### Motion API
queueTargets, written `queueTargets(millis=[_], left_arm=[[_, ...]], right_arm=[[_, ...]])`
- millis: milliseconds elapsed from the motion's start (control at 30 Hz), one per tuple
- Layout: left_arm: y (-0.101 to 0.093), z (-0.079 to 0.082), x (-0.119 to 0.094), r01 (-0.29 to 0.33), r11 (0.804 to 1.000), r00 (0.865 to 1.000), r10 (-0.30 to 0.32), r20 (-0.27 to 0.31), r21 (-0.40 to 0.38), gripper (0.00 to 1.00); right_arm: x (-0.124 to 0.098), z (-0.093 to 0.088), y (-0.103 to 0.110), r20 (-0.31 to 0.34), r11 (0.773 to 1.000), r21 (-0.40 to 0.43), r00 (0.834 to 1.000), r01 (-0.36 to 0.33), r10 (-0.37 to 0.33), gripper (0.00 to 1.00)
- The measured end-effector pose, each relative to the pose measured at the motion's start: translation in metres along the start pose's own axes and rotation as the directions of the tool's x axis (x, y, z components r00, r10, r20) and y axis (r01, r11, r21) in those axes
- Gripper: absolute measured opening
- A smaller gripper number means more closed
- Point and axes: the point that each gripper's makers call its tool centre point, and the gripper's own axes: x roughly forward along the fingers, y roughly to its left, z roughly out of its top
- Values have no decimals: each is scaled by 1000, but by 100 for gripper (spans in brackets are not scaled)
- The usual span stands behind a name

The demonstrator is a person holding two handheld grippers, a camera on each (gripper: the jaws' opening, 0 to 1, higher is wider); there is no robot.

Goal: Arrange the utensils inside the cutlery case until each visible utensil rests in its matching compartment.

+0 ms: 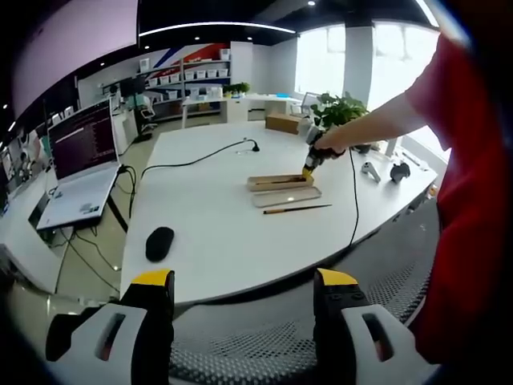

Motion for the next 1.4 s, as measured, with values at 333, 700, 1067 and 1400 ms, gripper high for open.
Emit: queueTargets(millis=[333, 700, 1067, 1400], left_arm=[[-1, -2, -1, 1, 1000, 1000, -1, -8, 1, 73], [-4, 1, 3, 14, 1000, 1000, -14, -9, 17, 73], [-5, 1, 1, 14, 1000, 1000, -14, -1, 9, 74], [-6, 6, 5, 28, 1000, 999, -28, 19, 12, 74]], right_arm=[[1, 2, -12, 39, 984, 167, 998, -63, 57, 2], [-8, 12, -16, 110, 939, 314, 988, -141, 111, 2], [0, 17, -37, 62, 939, 330, 994, -101, 85, 3], [5, 0, -26, 31, 916, 387, 994, -110, 106, 4]])
